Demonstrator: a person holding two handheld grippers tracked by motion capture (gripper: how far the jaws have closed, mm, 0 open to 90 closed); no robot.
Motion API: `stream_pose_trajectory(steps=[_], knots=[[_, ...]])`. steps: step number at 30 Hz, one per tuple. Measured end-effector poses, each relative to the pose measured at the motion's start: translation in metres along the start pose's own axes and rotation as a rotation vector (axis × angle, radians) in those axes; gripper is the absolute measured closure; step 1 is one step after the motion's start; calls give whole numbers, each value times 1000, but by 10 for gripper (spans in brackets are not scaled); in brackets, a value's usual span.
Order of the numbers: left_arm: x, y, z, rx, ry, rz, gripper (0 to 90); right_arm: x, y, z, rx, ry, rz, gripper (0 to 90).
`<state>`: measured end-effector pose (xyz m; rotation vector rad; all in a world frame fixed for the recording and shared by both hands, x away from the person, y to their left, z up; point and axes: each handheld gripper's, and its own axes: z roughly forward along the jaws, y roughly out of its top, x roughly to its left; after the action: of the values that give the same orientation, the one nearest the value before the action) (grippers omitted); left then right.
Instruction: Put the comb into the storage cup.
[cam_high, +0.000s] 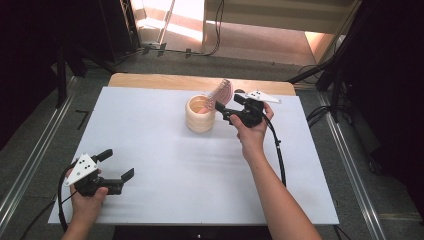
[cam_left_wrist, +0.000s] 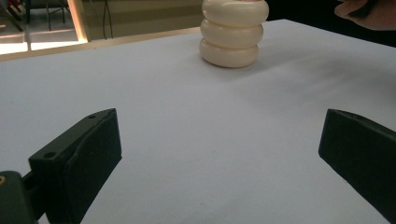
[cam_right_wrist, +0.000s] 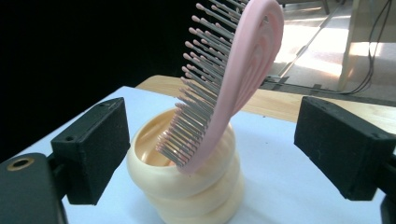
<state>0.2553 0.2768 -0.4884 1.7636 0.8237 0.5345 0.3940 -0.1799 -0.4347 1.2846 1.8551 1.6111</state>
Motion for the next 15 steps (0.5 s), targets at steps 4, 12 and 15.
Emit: stream_pose_trajectory(steps=[4,12,15], knots=[[0,0,0,-1,-1,-1,0,0,-1,-7,-10,43,-25,0],[0,0,0,-1,-1,1,0,4,-4,-20,-28,41,-68,0],[0,0,0,-3,-1,1,0,3,-5,-25,-29,36,-75,0]])
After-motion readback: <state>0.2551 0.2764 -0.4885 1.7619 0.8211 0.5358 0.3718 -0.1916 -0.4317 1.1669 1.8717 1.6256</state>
